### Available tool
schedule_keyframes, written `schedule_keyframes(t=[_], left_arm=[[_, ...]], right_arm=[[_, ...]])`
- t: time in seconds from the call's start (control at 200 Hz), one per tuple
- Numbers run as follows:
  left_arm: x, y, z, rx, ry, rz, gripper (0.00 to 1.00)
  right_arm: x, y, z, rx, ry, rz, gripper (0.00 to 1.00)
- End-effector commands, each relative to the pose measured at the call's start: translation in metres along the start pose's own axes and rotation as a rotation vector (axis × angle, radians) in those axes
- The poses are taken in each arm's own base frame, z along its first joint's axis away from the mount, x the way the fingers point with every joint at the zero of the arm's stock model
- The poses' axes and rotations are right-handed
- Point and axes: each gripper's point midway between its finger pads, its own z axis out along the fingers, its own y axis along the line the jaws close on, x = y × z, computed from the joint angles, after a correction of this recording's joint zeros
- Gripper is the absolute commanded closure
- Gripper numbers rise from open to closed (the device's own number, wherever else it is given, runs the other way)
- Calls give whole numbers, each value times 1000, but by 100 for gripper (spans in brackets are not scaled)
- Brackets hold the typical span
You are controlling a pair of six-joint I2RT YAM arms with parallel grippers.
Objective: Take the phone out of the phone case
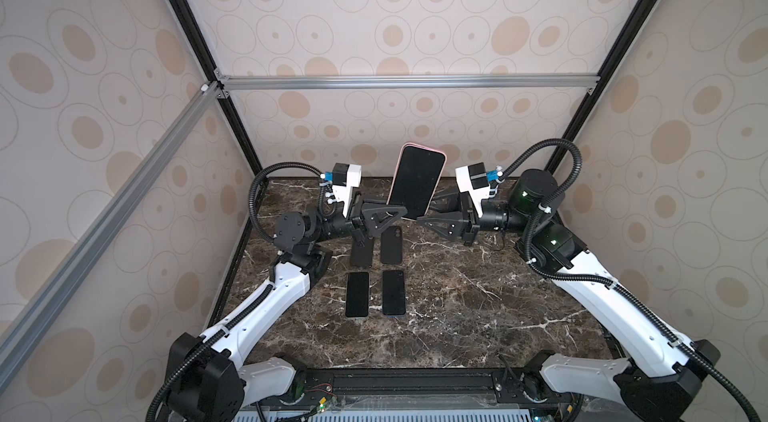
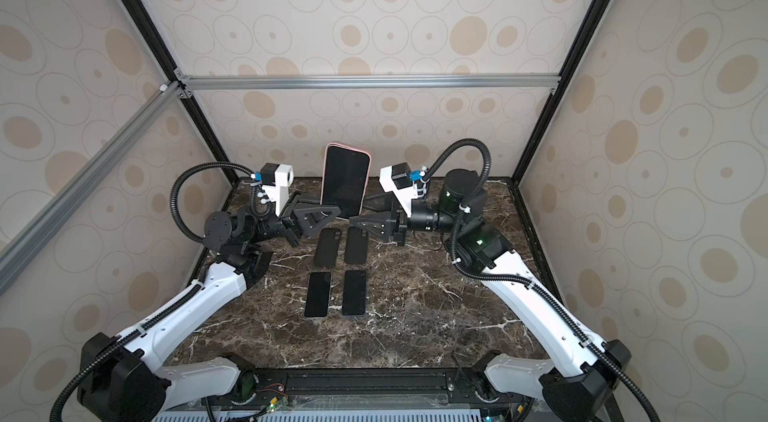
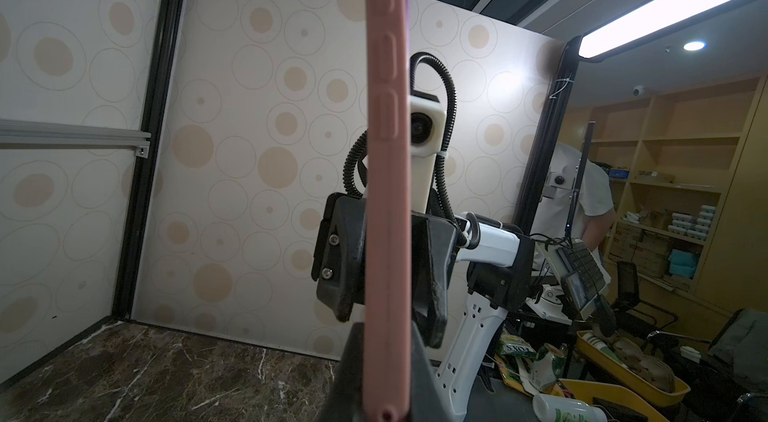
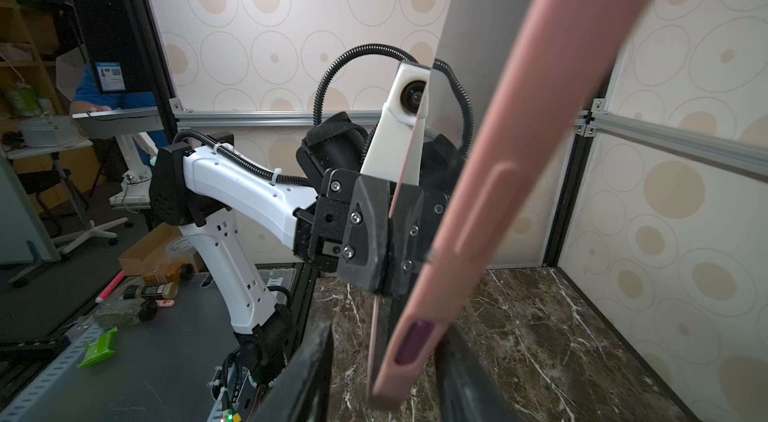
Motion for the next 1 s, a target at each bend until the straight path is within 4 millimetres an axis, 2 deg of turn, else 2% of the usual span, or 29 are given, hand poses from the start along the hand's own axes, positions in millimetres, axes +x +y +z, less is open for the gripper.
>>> schedule_keyframes(t=[0.0, 0.31, 0.51, 0.75, 0.855, 0.92, 0.995], left_arm=[[-14, -21, 1, 48, -22, 82, 100], [-7, -21, 3, 43, 24, 106, 100], [-3, -18, 5, 33, 58, 124, 100], [-9, -17, 5, -19, 59, 215, 100], [-13, -12, 4, -61, 52, 256, 100], [-17, -7, 4, -99, 50, 282, 87], [-23, -2, 4, -154, 50, 340, 65]], right_arm=[[-5, 4, 2, -12, 7, -34, 62], [1, 4, 7, -21, 53, -16, 73], [3, 3, 8, -14, 68, -2, 84], [-3, 4, 3, 18, 44, 1, 100], [-7, 6, 0, 25, 32, 2, 100], [-7, 7, -2, 38, 34, -1, 100], [-4, 2, -6, 89, 41, -23, 100]])
